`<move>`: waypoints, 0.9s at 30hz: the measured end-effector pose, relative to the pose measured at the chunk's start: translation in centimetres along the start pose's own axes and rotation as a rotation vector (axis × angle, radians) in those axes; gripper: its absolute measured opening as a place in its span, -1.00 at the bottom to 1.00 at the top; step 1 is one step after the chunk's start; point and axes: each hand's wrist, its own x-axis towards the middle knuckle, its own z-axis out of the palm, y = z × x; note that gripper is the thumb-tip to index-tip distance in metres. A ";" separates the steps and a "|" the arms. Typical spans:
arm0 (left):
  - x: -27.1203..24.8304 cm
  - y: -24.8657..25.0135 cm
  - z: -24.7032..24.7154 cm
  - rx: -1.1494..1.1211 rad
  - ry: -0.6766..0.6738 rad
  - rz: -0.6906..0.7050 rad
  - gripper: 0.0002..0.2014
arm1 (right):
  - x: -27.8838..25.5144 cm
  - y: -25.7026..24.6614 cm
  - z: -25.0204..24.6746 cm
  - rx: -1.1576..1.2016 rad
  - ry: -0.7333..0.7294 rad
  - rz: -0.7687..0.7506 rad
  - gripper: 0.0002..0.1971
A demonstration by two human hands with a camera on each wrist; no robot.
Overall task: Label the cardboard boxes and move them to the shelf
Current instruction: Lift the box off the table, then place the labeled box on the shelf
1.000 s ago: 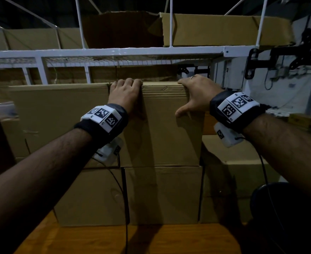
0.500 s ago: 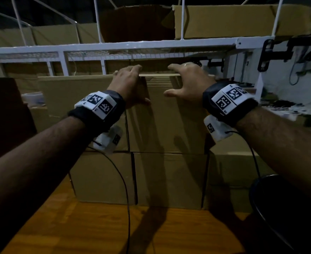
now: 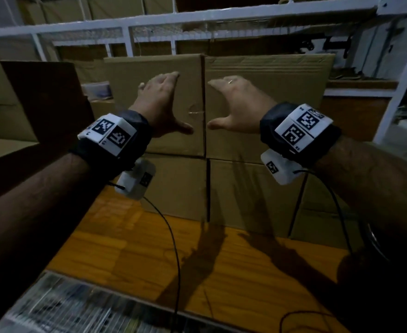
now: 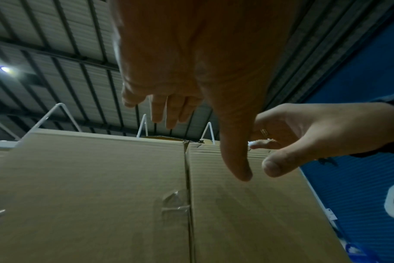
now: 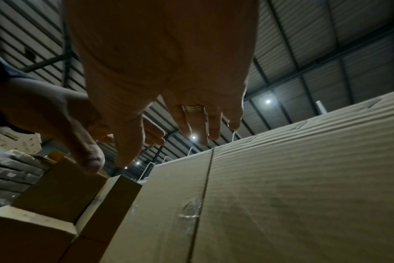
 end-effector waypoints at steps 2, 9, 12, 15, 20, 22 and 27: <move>-1.8 -1.7 0.2 0.014 -0.023 -0.010 0.17 | -0.3 -2.0 0.8 -0.003 -0.032 -0.022 -0.12; -8.8 -10.4 -0.4 0.029 -0.127 -0.078 0.17 | -0.4 -11.0 4.1 0.061 -0.078 -0.039 -0.12; -12.0 -14.8 -1.1 0.009 -0.157 -0.119 0.16 | 0.0 -16.0 6.6 0.102 -0.096 -0.041 -0.12; -14.8 -19.3 -2.2 0.016 -0.192 -0.174 0.15 | 0.7 -20.9 8.8 0.147 -0.124 -0.055 -0.14; -18.3 -26.3 -4.1 0.037 -0.192 -0.268 0.14 | 2.7 -28.2 11.2 0.185 -0.158 -0.137 -0.14; -19.2 -29.4 -4.7 0.041 -0.175 -0.300 0.15 | 4.1 -30.8 12.2 0.207 -0.158 -0.168 -0.15; -20.2 -37.0 -5.3 0.104 -0.155 -0.388 0.14 | 8.6 -36.5 15.4 0.257 -0.149 -0.256 -0.16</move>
